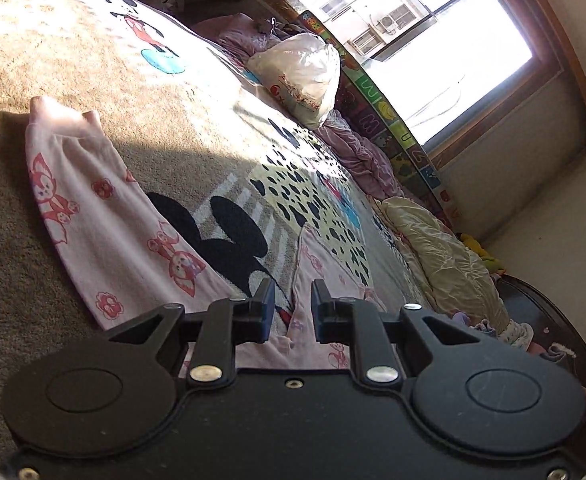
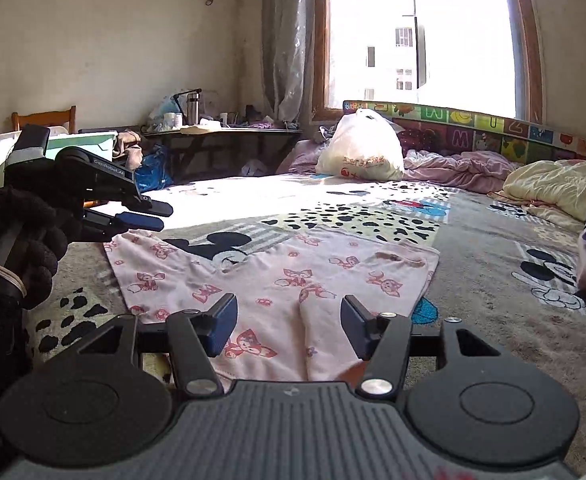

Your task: Fold clothes

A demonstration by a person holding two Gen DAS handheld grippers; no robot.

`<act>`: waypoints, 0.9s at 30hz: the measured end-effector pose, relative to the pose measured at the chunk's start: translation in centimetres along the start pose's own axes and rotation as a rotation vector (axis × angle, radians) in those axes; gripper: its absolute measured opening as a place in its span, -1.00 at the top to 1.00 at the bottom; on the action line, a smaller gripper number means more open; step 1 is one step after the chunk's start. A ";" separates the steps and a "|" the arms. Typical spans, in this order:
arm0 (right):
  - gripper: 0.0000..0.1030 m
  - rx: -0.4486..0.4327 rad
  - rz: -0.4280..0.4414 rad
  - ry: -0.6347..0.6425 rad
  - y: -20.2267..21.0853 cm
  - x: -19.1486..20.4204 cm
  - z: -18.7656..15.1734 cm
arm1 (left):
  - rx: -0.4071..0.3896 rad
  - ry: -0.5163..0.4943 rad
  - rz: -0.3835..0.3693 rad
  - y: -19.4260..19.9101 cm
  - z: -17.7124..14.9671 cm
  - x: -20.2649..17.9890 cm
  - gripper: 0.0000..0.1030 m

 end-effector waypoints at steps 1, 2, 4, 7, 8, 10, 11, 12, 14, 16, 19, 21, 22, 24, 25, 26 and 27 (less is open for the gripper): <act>-0.15 0.039 -0.001 -0.028 -0.8 -0.5 -1.0 | -0.001 0.002 0.000 0.0 0.1 0.1 0.69; -0.15 0.104 -0.010 -0.072 -1.6 -1.1 -2.6 | -0.002 0.006 -0.001 0.1 0.1 0.1 0.69; -0.16 0.134 -0.013 -0.121 -1.6 -1.7 -4.2 | -0.003 0.013 0.005 0.0 0.2 0.3 0.69; -0.16 0.154 -0.016 -0.139 -1.5 -1.7 -4.8 | -0.005 0.021 0.013 -0.2 0.3 0.5 0.69; -0.16 0.154 -0.018 -0.137 -1.4 -1.7 -4.9 | -0.007 0.022 0.013 -0.2 0.4 0.4 0.69; -0.15 0.138 -0.039 -0.126 -0.8 -1.5 -4.8 | -0.014 0.024 0.011 0.0 0.6 0.4 0.69; -0.15 0.129 -0.051 -0.120 -0.5 -1.3 -4.7 | -0.019 0.030 0.011 0.0 0.7 0.5 0.66; -0.15 0.105 -0.059 -0.096 -0.1 -1.0 -4.3 | -0.025 0.035 0.014 0.1 0.9 0.6 0.62; -0.15 0.042 -0.074 -0.033 0.9 -0.3 -3.2 | -0.035 0.044 0.026 0.2 1.1 0.9 0.58; -0.17 -0.008 -0.077 0.025 1.2 0.3 -2.1 | -0.044 0.049 0.047 0.4 1.2 1.3 0.56; -0.40 0.043 -0.058 0.046 0.0 0.5 -2.6 | -0.091 0.069 0.134 1.2 2.1 2.8 0.54; -0.40 0.138 -0.029 -0.016 -1.3 0.0 -4.9 | -0.150 0.092 0.220 2.3 3.1 4.5 0.54; -0.40 0.159 -0.023 -0.033 -1.3 -0.2 -5.3 | -0.177 0.104 0.255 2.9 3.6 5.2 0.54; -0.38 0.166 -0.022 -0.046 -0.9 -0.3 -5.2 | -0.228 0.127 0.312 4.0 4.5 6.5 0.54; -0.38 0.161 -0.024 -0.049 -0.6 -0.2 -5.2 | -0.246 0.137 0.332 4.5 4.8 7.0 0.54; -0.37 0.157 -0.025 -0.052 -0.3 -0.2 -5.1 | -0.255 0.147 0.345 4.8 5.0 7.4 0.54; -0.37 0.152 -0.027 -0.055 0.0 -0.2 -5.0 | -0.261 0.158 0.361 5.0 5.1 7.9 0.54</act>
Point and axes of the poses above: each gripper's, at about its wrist camera, not at the fingertips, and y roughly against the way its jaws point, x to its left, z to its top, the point moved 10 cm from there along -y, roughly the way its jaws point, and after that the axes turned 3 degrees about z, right-handed, at the moved point
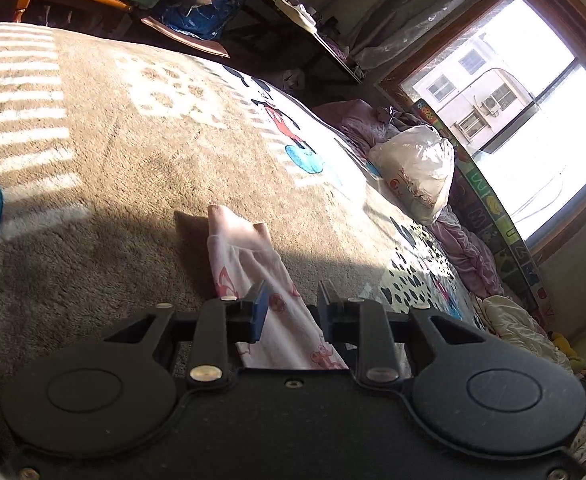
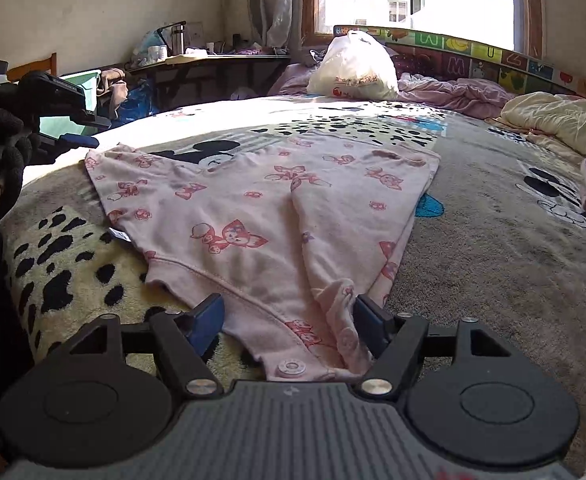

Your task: Fold clothes

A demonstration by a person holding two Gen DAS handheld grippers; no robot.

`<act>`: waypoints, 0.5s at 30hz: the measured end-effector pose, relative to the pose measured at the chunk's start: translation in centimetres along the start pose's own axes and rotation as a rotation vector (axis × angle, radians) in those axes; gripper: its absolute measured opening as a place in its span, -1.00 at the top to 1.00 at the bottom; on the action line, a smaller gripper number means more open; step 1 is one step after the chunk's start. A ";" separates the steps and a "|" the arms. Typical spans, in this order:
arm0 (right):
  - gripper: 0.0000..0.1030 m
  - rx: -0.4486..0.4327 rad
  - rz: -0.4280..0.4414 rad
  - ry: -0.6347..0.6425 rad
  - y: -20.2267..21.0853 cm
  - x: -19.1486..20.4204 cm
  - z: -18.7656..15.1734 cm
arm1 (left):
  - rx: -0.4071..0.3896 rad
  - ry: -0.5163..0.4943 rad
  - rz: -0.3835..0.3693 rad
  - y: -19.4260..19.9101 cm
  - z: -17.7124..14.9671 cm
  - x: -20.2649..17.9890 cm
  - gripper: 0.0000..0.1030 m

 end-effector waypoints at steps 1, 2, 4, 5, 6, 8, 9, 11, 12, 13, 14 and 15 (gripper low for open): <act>-0.37 -0.005 -0.001 -0.003 0.3 0.0 0.0 | 0.000 0.007 0.018 -0.1 0.1 0.4 0.54; -0.37 -0.016 -0.002 -0.009 0.7 0.0 0.2 | 0.005 0.008 0.031 -0.2 0.0 0.7 0.54; -0.37 -0.045 -0.004 -0.024 1.5 -0.1 0.8 | 0.017 0.008 0.055 -0.5 -0.1 1.1 0.54; -0.37 -0.062 -0.004 -0.022 1.9 0.1 1.1 | 0.023 0.007 0.066 -0.7 -0.3 1.2 0.54; -0.38 -0.081 -0.003 -0.015 2.3 0.2 1.5 | 0.028 0.007 0.076 -0.8 -0.4 1.4 0.54; -0.38 -0.109 0.006 0.007 2.8 0.7 2.0 | 0.036 0.004 0.093 -1.0 -0.6 1.6 0.54; -0.38 -0.111 0.011 0.012 2.8 0.8 1.9 | 0.040 0.003 0.100 -1.0 -0.7 1.8 0.54; -0.38 -0.100 0.015 0.014 2.4 0.9 1.5 | 0.060 0.006 0.107 -1.5 -1.0 2.0 0.54; -0.38 -0.091 0.014 0.000 2.1 0.6 1.1 | 0.074 0.008 0.108 -1.9 -1.2 2.1 0.54; -0.38 -0.084 0.014 -0.032 1.9 0.1 0.8 | 0.084 0.012 0.107 -2.4 -1.4 2.3 0.54; -0.38 -0.080 0.015 -0.071 1.7 -0.6 0.4 | 0.079 0.011 0.097 -2.9 -1.4 2.3 0.54; -0.38 -0.082 0.013 -0.116 1.7 -1.3 0.1 | 0.069 0.002 0.080 -3.3 -1.4 2.2 0.54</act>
Point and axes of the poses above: each gripper's, at about its wrist camera, not at the fingertips, and y roughly against the way its jaws point, x to its left, z to its top, the point moved 10 cm from there along -y, roughly the way its jaws point, and after that the axes turned 3 degrees about z, right-handed, at the moved point
